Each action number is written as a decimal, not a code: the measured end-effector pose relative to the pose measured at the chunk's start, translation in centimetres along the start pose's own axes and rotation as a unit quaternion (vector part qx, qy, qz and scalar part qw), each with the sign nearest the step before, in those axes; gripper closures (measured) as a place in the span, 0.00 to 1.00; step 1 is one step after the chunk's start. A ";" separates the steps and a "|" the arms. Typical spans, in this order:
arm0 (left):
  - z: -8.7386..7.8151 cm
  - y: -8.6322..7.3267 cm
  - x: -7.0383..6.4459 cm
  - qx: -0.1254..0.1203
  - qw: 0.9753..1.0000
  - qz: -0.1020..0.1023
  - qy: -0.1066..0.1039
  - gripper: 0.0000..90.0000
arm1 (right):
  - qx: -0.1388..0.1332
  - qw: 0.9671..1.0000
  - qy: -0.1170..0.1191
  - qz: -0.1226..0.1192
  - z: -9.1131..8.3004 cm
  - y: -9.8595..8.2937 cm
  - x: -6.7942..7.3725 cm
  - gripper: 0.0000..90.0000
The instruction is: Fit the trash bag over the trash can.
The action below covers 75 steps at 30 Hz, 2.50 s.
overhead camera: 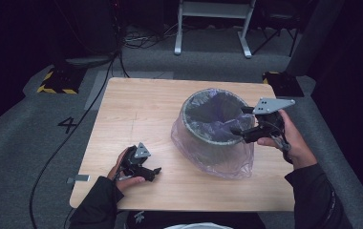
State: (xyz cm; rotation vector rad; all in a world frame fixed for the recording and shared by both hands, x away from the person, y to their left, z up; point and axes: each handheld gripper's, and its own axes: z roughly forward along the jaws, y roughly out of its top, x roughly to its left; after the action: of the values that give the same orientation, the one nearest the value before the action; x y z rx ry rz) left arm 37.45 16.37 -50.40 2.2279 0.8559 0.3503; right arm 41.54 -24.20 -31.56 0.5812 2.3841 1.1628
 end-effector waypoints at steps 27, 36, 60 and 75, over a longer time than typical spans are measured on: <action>0.0 0.0 0.0 0.000 1.000 -0.001 0.000 0.11 | -0.049 0.998 -0.036 0.014 -3.2 -3.0 0.2 0.18; 0.0 0.0 0.0 0.000 1.000 0.000 0.000 0.11 | -0.048 0.998 -0.032 0.009 -4.1 -3.8 0.7 0.18; 0.0 0.0 0.0 0.000 1.000 0.000 0.000 0.11 | -0.002 1.000 -0.022 0.008 -2.8 -7.2 1.3 0.18; 0.0 0.0 0.0 0.000 1.000 0.000 0.000 0.11 | 0.035 0.999 -0.010 0.018 -1.6 -9.8 1.7 0.18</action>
State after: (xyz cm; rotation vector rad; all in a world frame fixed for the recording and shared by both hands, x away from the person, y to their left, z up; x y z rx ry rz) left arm 37.45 16.37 -50.40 2.2279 0.8560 0.3498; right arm 37.47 -29.86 -38.89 0.6581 2.4152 1.0876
